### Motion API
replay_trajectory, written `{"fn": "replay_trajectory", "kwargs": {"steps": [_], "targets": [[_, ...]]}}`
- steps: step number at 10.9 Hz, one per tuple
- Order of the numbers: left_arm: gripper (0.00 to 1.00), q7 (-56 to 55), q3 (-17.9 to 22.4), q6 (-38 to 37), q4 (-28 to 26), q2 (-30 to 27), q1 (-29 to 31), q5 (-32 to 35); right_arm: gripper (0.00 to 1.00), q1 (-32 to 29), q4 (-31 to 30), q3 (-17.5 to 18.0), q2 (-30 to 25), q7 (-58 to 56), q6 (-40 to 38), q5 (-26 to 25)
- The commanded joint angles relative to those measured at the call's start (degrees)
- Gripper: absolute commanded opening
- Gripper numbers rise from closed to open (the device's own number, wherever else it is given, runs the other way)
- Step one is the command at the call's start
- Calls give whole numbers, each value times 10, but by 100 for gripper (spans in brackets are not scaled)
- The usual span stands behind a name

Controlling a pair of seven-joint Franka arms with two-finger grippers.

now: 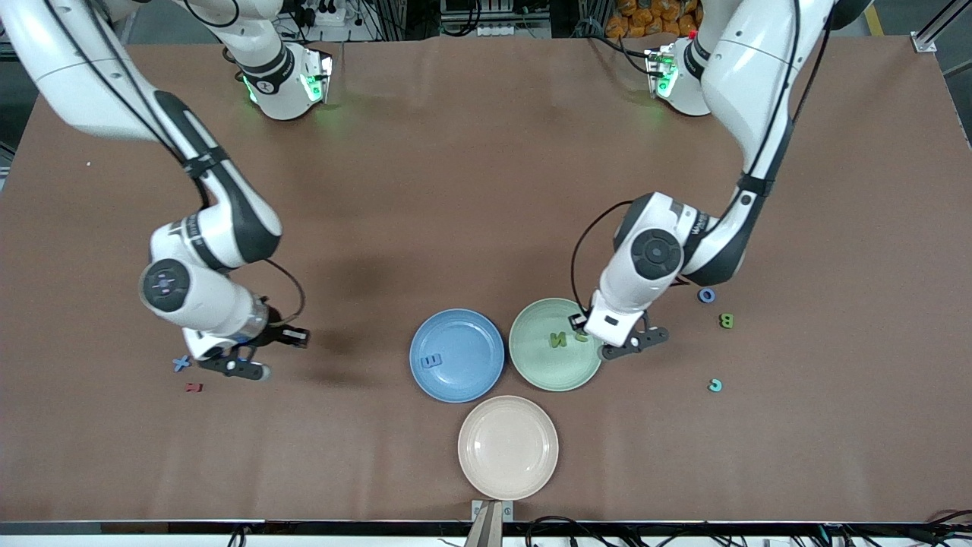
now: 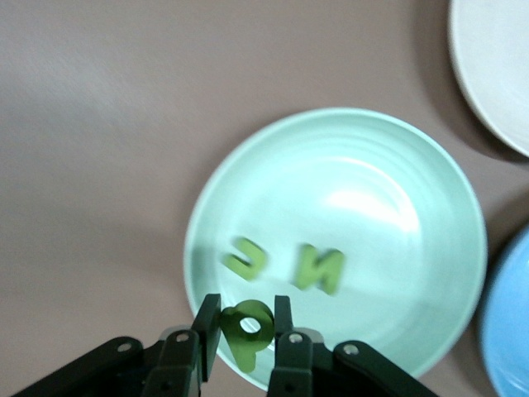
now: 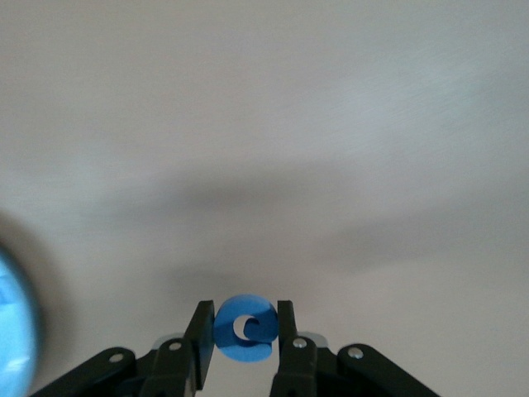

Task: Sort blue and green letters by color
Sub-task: 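Place the blue c on the blue plate while the left gripper drops green p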

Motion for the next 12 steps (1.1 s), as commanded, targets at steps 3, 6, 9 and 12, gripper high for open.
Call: {"fn": "replay_trajectory", "kwargs": {"steps": [3, 6, 9, 12], "targets": [[99, -55, 8, -11, 39, 23, -32, -13, 0, 107, 113, -8, 59, 171, -10, 64], [100, 23, 6, -27, 17, 0, -3, -6, 0, 142, 185, -8, 97, 268, -5, 85], [100, 145, 0, -41, -48, -53, 56, -3, 0, 171, 223, -8, 128, 374, 34, 85], [100, 219, -24, -41, -78, -64, 128, 47, 100, 184, 218, -12, 139, 462, 67, 76]]}}
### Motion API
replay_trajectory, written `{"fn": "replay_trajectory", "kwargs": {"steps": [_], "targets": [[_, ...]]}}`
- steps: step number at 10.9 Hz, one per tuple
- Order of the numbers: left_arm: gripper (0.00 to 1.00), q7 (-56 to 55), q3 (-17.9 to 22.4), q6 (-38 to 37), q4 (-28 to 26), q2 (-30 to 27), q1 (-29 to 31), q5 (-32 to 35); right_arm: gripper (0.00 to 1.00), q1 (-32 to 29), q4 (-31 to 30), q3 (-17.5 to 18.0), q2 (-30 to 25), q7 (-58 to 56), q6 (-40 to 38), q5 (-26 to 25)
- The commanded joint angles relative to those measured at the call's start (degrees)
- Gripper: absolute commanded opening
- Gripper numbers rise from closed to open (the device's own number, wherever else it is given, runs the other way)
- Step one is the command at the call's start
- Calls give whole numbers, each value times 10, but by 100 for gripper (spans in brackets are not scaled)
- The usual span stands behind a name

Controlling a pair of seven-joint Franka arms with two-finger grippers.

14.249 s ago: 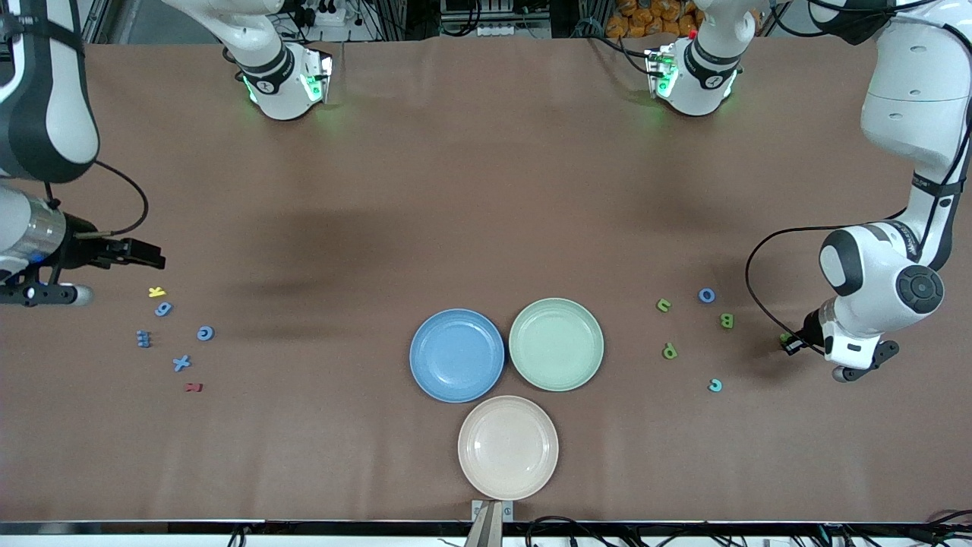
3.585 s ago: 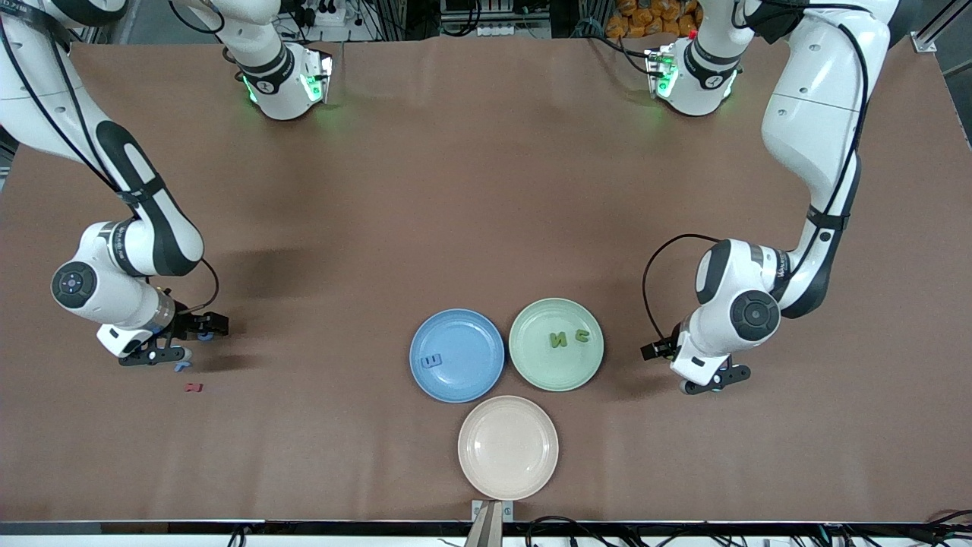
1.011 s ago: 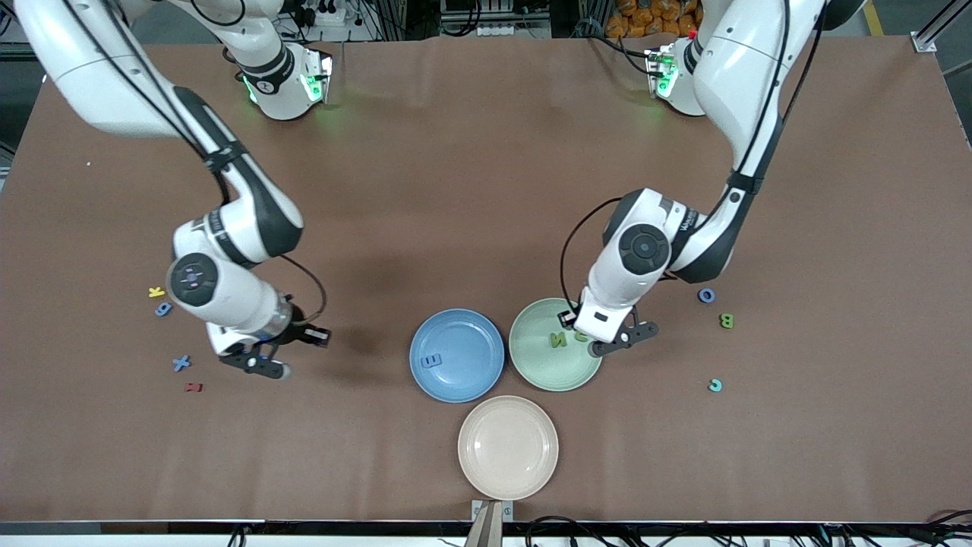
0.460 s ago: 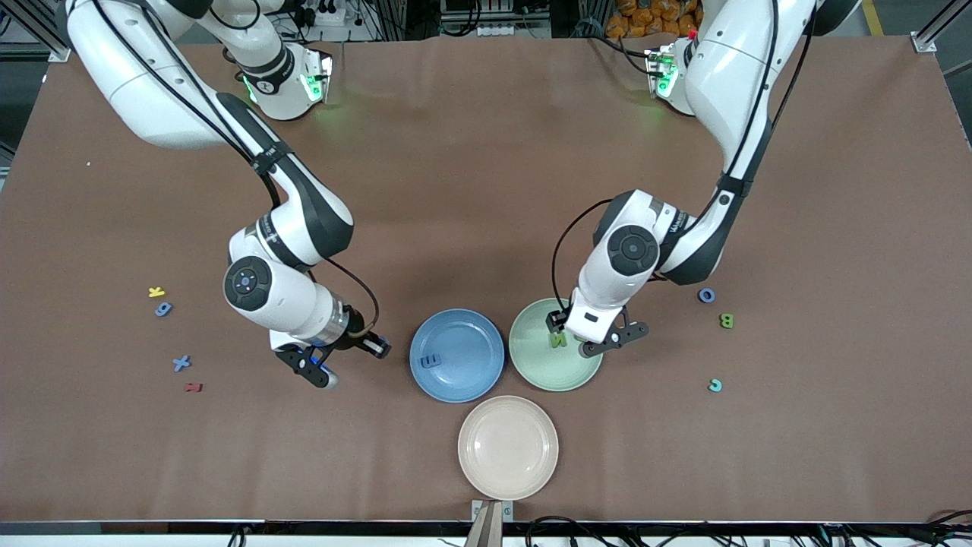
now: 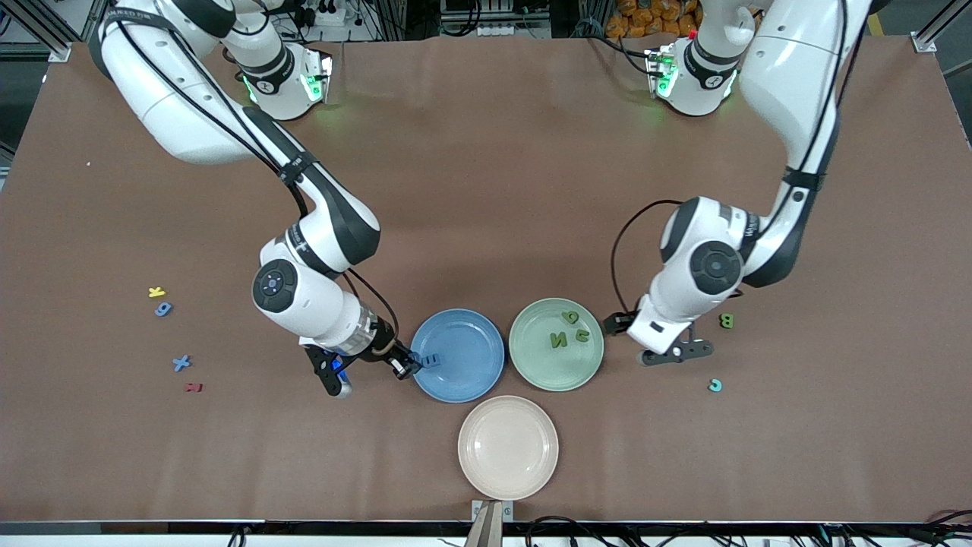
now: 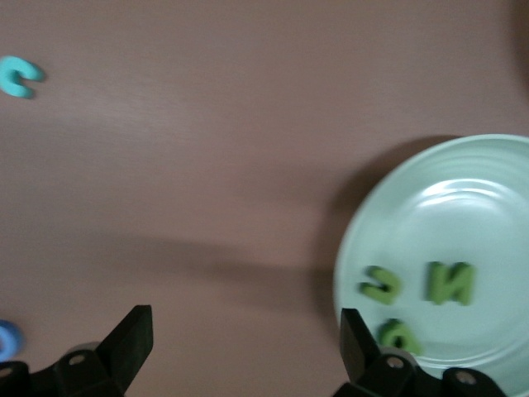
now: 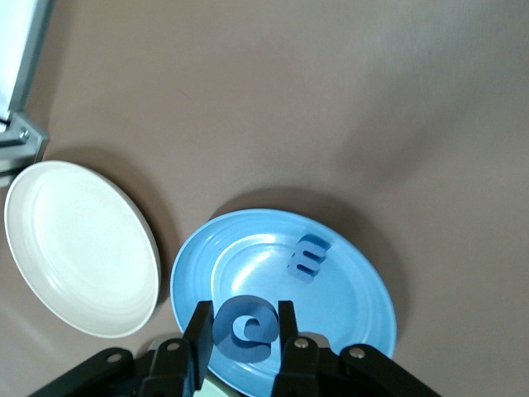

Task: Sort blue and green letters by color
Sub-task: 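Place the blue c on the blue plate while the left gripper drops green p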

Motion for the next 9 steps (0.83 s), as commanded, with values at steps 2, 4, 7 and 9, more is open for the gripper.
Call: {"fn": "replay_trajectory", "kwargs": {"steps": [2, 4, 7, 9], "targets": [[100, 57, -56, 1, -62, -27, 105, 120, 100, 19, 20, -15, 18, 42, 8, -31], [100, 118, -67, 15, -79, -28, 148, 130, 100, 11, 5, -15, 16, 8, 0, -78], [100, 194, -66, 97, -130, -31, 195, 132, 100, -38, -23, -12, -4, -172, -89, -84], [100, 235, -66, 139, -161, -32, 222, 132, 100, -69, -23, -11, -18, -256, -145, -84]]}}
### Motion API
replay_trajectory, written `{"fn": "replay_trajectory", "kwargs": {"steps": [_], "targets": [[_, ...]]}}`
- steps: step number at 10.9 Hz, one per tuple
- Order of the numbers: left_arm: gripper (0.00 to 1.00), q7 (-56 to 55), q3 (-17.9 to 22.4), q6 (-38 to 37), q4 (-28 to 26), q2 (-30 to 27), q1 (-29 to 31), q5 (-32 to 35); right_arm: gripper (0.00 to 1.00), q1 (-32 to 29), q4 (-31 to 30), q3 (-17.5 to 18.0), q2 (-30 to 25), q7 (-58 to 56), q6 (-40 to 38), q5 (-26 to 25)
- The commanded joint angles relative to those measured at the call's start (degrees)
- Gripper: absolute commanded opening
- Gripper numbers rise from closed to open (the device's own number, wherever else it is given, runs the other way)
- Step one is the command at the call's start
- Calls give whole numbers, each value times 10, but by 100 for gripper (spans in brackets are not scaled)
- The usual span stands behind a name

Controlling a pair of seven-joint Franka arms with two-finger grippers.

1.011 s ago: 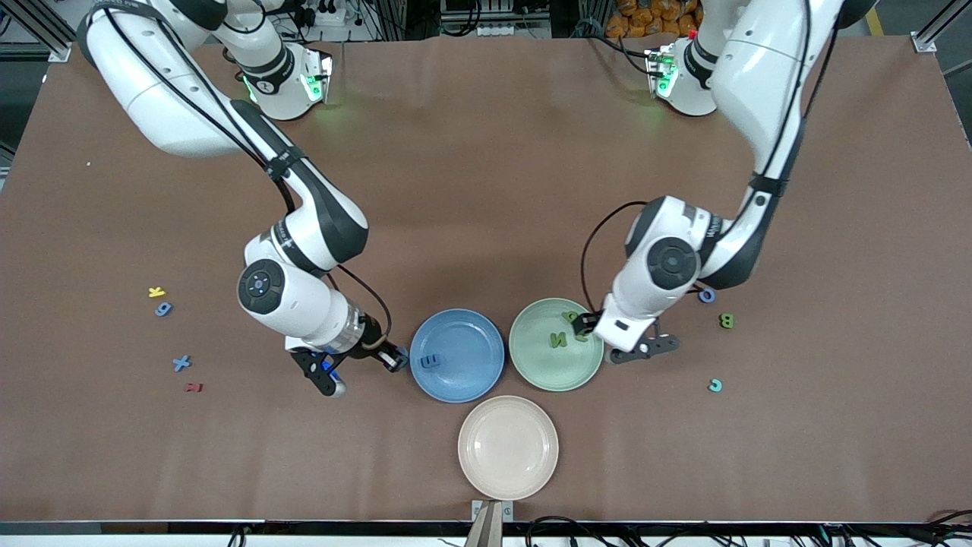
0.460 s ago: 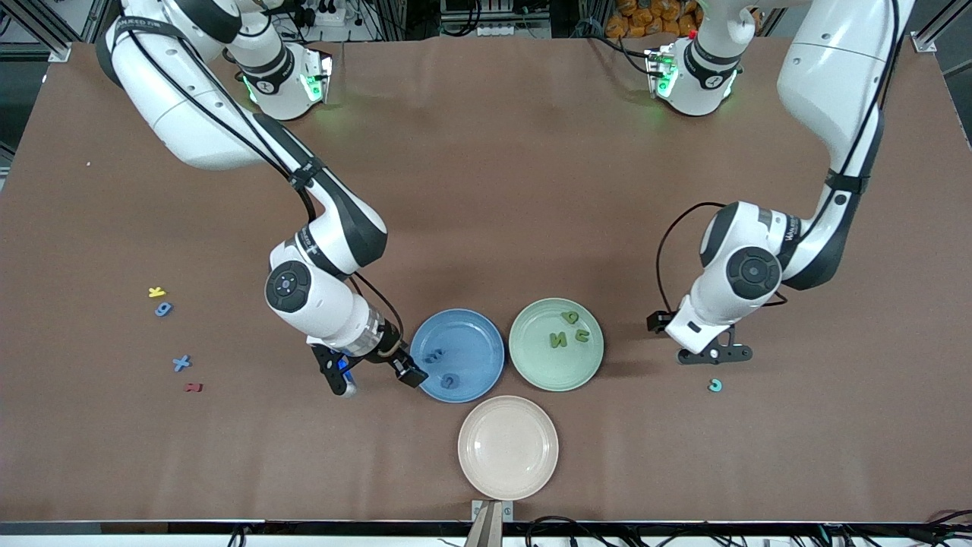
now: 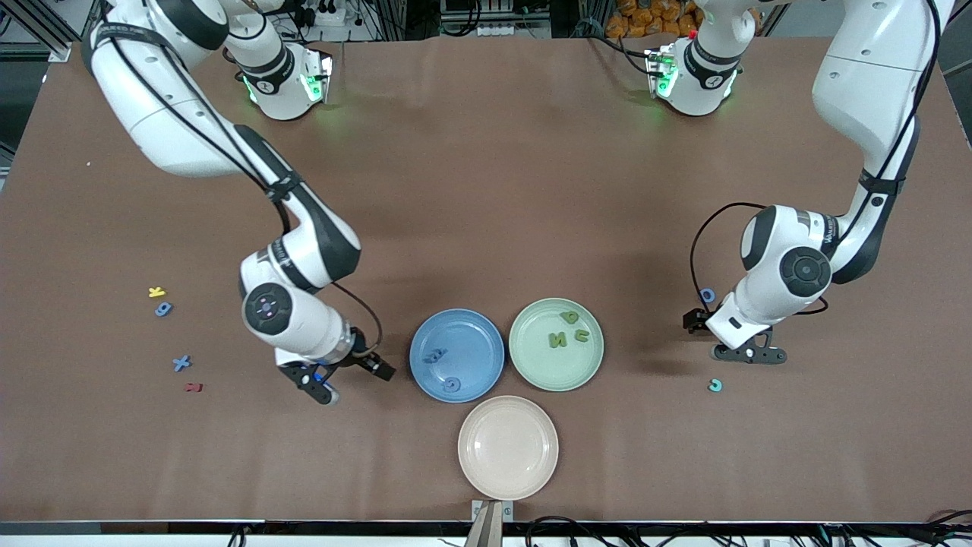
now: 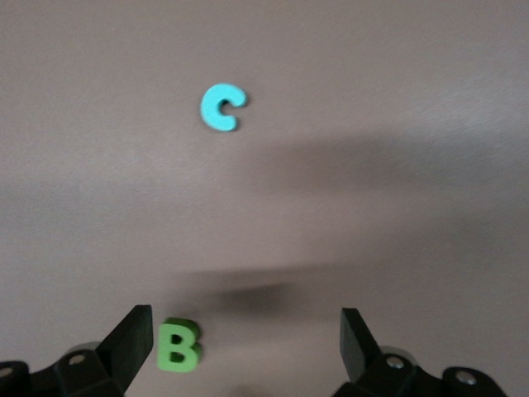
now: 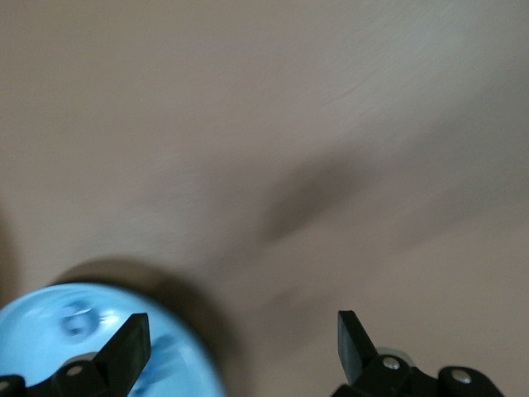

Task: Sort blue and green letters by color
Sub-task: 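Grasp the green B with the left gripper while the right gripper reaches blue X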

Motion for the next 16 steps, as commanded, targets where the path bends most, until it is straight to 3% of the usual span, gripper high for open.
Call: {"fn": "replay_trajectory", "kwargs": {"steps": [1, 4, 8, 12, 13, 15, 16], "targets": [[100, 48, -10, 51, -63, -23, 40, 16, 100, -51, -18, 10, -33, -134, -73, -8], [100, 58, -9, 83, -90, -23, 54, 19, 100, -88, -29, 10, -45, -231, -110, -7], [100, 94, -8, 91, -96, -20, 79, 20, 100, -155, -88, 9, -82, -367, -104, -8], [98, 94, -8, 105, -95, -13, 80, 20, 100, -205, -165, 9, -105, -442, -30, -38], [93, 94, -7, 107, -95, -12, 79, 20, 100, -226, -183, 9, -107, -487, -4, -38], [64, 94, -7, 111, -94, -7, 80, 20, 100, -256, -182, 6, -104, -599, 3, -46], [52, 93, -7, 113, -94, -3, 81, 19, 100, -265, -179, 4, -103, -630, 3, -73]]}}
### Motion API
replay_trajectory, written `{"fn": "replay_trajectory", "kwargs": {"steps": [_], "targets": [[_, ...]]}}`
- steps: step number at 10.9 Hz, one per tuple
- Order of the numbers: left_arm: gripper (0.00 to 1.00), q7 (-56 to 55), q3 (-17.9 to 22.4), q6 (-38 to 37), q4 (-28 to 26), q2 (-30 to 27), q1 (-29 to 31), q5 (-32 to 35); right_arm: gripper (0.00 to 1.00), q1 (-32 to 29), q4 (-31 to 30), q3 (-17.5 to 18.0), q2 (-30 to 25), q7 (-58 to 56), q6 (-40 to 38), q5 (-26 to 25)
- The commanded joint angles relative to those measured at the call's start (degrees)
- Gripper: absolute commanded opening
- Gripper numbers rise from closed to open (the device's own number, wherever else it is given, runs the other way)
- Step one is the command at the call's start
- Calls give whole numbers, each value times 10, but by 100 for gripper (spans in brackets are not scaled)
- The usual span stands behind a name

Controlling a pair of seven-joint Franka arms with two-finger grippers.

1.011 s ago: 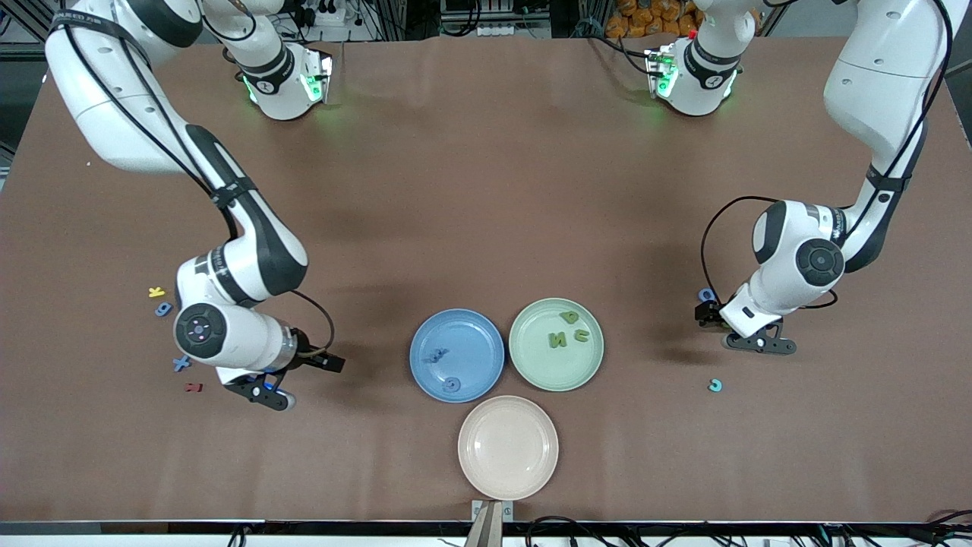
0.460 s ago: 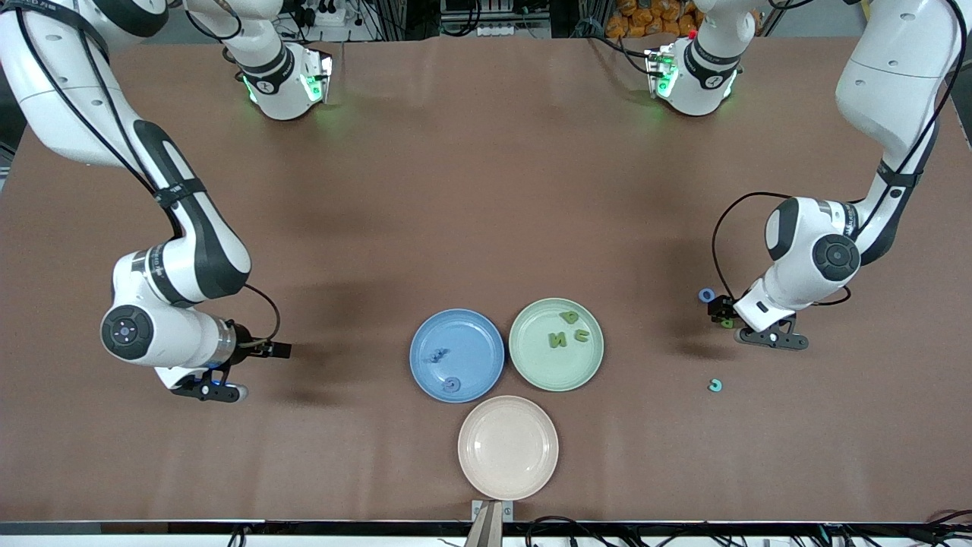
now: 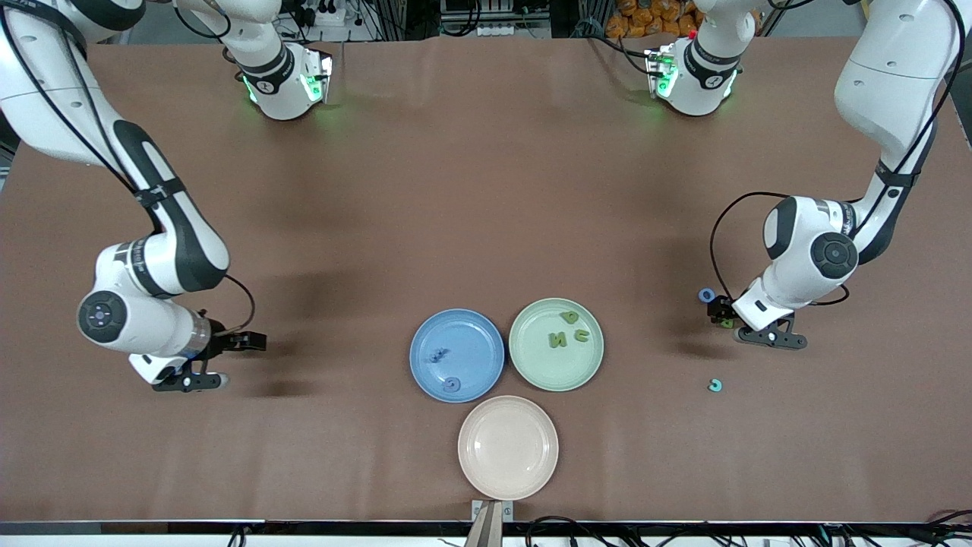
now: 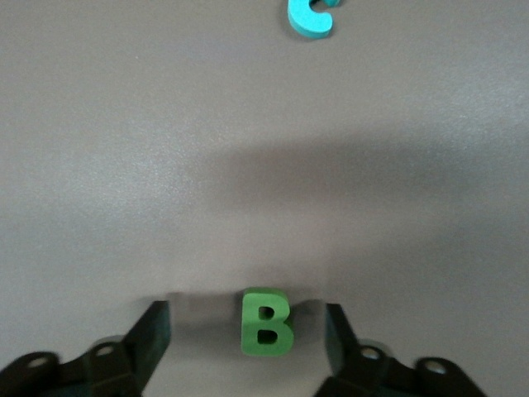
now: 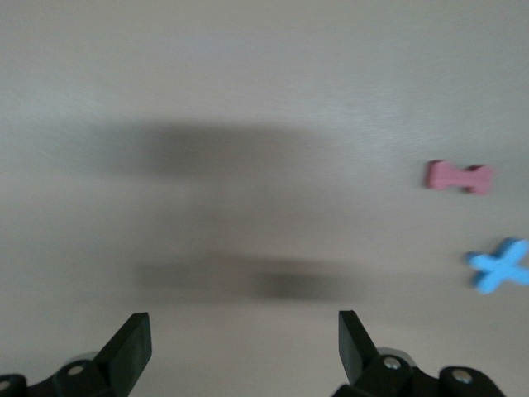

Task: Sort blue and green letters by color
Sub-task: 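Grasp the green B with the left gripper while the right gripper reaches blue X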

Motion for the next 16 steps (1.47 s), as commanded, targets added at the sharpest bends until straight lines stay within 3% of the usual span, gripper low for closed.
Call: {"fn": "replay_trajectory", "kwargs": {"steps": [1, 2, 4, 11, 16], "targets": [[37, 0, -5, 16, -9, 2, 12, 14, 100, -45, -23, 4, -19, -93, 11, -83], [28, -2, -5, 16, -9, 3, 13, 14, 100, -53, -23, 4, -13, -105, 25, -109], [20, -8, -6, 16, -7, 5, 12, 10, 100, -78, -23, 3, 2, -177, 56, -111], [13, -44, -6, -14, 18, -26, -10, 5, 100, -97, 21, 3, 49, -228, 76, -106], [12, -177, -5, -76, 69, -37, -92, -20, 100, -105, 56, 2, 92, -252, 91, -106]]}}
